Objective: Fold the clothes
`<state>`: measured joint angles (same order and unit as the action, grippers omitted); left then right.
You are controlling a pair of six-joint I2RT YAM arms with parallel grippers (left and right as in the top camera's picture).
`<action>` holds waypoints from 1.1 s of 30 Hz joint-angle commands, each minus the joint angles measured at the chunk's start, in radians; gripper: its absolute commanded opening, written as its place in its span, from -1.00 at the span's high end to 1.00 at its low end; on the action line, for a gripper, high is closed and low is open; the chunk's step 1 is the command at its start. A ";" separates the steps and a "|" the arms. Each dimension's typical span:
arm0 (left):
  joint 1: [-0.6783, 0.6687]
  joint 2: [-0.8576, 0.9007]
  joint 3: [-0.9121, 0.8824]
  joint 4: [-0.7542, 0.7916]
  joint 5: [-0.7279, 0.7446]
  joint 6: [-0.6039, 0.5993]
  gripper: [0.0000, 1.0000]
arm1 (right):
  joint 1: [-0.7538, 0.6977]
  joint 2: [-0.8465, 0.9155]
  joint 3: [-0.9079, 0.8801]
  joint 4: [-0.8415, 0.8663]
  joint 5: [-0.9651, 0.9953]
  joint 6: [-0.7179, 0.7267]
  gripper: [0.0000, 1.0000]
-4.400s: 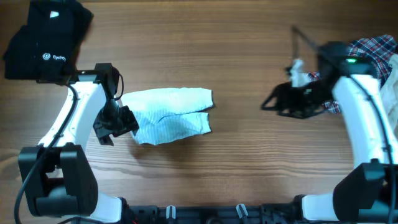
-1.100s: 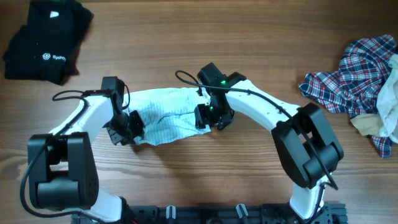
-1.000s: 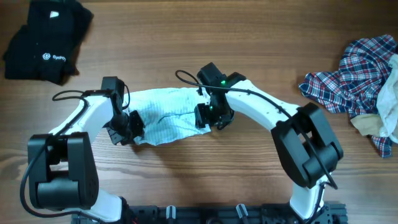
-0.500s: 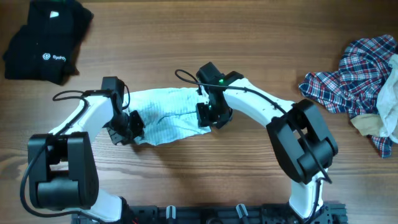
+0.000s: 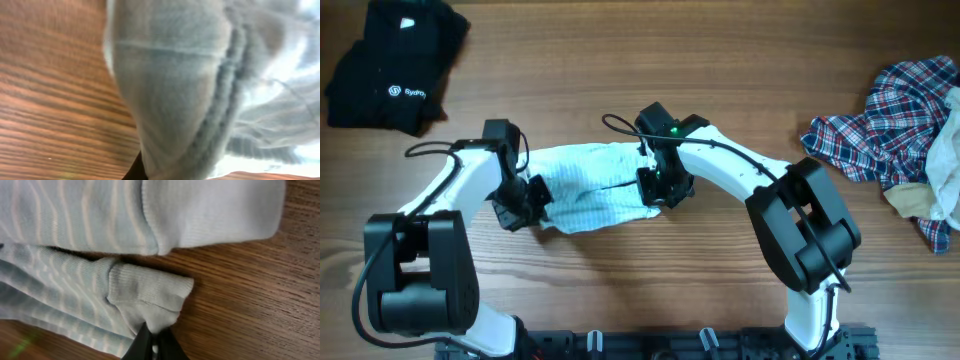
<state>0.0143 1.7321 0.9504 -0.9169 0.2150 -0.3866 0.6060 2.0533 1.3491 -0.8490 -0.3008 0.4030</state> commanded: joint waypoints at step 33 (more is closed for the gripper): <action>0.003 -0.120 0.105 -0.144 0.005 0.043 0.66 | -0.061 -0.075 0.177 0.041 -0.066 -0.066 0.92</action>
<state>0.0143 1.6321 1.0348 -1.0775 0.2150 -0.3527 0.5533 2.0026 1.5082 -0.8391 -0.3504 0.3458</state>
